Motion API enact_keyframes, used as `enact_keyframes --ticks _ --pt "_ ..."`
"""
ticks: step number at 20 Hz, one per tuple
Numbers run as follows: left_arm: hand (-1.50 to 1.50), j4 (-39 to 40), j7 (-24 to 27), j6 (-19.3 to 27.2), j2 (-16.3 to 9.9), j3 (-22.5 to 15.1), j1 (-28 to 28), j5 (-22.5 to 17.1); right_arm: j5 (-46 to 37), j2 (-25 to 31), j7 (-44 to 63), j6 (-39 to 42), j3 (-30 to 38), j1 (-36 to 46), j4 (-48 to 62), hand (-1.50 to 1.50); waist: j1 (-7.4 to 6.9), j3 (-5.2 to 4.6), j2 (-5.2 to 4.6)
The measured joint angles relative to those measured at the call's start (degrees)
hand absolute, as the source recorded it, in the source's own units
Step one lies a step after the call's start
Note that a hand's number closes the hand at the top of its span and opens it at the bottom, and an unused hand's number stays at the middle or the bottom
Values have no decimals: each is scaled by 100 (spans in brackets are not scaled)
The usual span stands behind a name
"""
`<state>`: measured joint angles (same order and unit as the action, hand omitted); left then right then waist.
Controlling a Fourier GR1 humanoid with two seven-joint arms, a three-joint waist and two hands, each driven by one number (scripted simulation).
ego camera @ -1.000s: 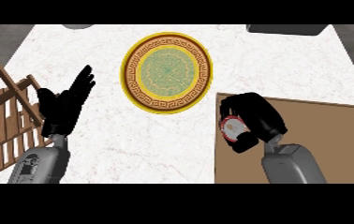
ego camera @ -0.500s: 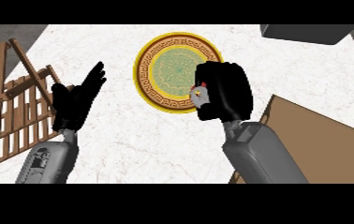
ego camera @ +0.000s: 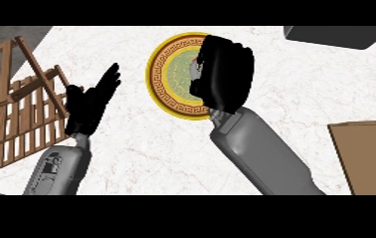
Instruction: Pick the can from the tray and place it in the plate
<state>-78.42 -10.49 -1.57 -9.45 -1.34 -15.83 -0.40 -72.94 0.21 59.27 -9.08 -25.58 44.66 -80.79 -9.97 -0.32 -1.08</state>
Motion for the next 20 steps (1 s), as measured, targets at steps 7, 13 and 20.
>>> enact_keyframes --ticks 7,13,20 --pt "0 112 52 23 -25 73 -87 8 -97 31 595 -526 -156 675 914 150 98 11 -23" --pt "0 174 61 102 -24 166 -92 4 47 42 734 -886 -222 947 1749 150 255 20 -16" --pt "0 119 81 118 -70 260 -32 -30 1037 37 518 -1361 -85 813 2545 -150 367 32 -19"
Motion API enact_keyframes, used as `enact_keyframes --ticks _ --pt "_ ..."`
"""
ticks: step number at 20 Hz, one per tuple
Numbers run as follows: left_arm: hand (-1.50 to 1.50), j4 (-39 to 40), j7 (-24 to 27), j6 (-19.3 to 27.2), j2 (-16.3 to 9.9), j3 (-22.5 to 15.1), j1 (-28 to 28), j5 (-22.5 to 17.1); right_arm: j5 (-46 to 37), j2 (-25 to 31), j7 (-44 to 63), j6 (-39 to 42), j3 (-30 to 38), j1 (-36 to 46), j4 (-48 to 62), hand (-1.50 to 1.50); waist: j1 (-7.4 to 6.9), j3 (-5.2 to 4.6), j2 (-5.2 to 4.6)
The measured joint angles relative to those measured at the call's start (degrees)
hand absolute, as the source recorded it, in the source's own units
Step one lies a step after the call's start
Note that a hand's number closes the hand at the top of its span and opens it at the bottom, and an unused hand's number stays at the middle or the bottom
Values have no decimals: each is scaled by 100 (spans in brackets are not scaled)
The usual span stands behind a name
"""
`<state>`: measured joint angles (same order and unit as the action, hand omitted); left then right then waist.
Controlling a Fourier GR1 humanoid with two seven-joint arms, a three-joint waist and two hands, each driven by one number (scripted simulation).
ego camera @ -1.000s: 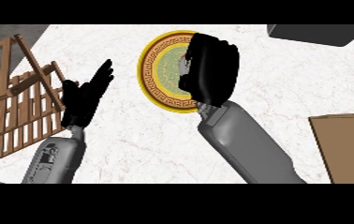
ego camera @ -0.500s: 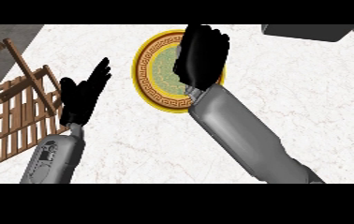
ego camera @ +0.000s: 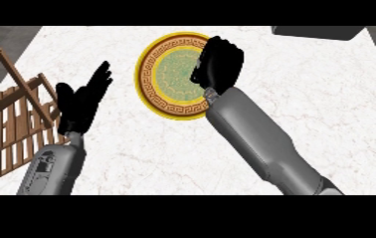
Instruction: Pick the can from the tray and place it in the plate
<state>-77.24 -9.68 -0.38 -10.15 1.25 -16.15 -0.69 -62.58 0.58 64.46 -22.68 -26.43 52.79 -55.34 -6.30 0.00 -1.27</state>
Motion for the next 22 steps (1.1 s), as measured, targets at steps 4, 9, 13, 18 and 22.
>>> enact_keyframes --ticks 4,9,13,18,22 --pt "0 -14 -39 49 27 -28 9 53 872 -10 -220 -368 -105 16 302 -150 34 3 7" --pt "0 54 73 -46 -86 107 131 -17 1229 -14 -637 -1237 -561 158 680 -150 152 1 33" --pt "0 -2 -2 -4 -66 110 84 -9 1315 -24 -913 -1923 -740 459 671 -150 165 3 39" --pt "0 -32 -33 26 -61 116 111 13 1617 -27 -1063 -2714 -899 674 249 -150 194 1 62" --pt "0 -36 67 22 -36 102 255 27 2121 -25 -879 -3208 -854 598 -141 -150 204 1 68"
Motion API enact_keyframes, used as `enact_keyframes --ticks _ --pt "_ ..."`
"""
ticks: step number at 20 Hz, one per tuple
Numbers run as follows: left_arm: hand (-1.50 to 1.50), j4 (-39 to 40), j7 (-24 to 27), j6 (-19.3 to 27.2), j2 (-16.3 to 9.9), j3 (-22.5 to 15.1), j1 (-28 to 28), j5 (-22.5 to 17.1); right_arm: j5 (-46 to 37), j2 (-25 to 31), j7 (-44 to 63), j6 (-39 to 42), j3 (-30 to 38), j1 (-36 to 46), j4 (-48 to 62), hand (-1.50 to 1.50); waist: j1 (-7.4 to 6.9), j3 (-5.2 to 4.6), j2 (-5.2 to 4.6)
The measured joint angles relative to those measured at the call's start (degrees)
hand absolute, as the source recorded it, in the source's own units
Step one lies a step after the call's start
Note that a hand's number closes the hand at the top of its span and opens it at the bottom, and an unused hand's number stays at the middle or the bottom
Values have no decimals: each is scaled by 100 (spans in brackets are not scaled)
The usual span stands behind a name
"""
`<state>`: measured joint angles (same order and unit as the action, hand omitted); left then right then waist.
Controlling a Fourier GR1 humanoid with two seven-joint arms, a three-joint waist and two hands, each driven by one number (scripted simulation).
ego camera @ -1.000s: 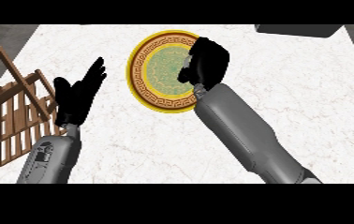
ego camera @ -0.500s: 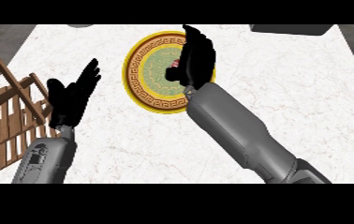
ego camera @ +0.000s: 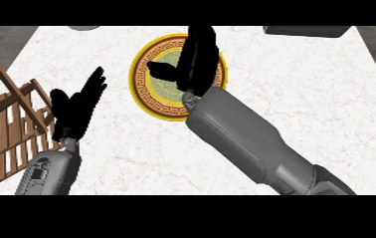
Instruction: Pick the can from the tray and place it in the plate
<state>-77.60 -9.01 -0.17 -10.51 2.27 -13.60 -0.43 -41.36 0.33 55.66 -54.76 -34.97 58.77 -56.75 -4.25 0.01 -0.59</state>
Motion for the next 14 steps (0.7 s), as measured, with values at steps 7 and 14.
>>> enact_keyframes --ticks 7,14 --pt "0 -62 -32 -9 -65 100 50 -31 1271 -10 -545 -644 -168 -302 -491 -150 131 2 5" --pt "0 -124 -34 61 -38 178 178 7 1822 -20 -1418 -1021 -393 -823 -735 -150 300 0 37"
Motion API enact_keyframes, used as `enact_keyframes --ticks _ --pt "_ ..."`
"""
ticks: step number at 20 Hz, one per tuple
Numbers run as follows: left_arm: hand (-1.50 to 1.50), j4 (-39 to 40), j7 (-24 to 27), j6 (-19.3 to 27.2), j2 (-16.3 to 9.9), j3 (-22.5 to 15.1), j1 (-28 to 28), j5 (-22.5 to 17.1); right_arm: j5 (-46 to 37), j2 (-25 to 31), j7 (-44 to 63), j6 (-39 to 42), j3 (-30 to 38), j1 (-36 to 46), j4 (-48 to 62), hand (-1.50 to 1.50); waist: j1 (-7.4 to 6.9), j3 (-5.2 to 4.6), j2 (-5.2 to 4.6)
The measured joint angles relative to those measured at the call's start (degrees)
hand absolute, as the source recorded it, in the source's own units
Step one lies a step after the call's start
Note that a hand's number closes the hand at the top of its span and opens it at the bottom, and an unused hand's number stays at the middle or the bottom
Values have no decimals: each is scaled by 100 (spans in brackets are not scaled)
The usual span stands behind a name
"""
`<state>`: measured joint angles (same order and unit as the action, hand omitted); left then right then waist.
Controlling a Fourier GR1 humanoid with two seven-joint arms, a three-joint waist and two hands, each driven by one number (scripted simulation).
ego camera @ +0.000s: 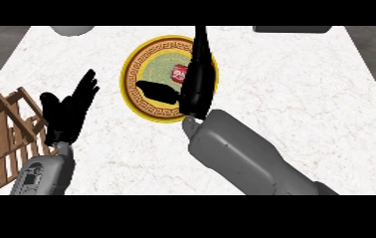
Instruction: Pick the can from the tray and place it in the plate
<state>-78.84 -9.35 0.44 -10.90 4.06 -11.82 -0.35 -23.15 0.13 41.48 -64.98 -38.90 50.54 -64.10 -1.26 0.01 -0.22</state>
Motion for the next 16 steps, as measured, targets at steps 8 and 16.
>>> enact_keyframes --ticks 8,16 --pt "0 -144 21 -84 -18 108 214 -29 -14 5 -610 159 345 -693 -277 -150 92 -1 21" --pt "0 -138 20 -203 -73 232 224 -69 -288 97 -773 582 596 -1570 -799 -150 127 -2 26"
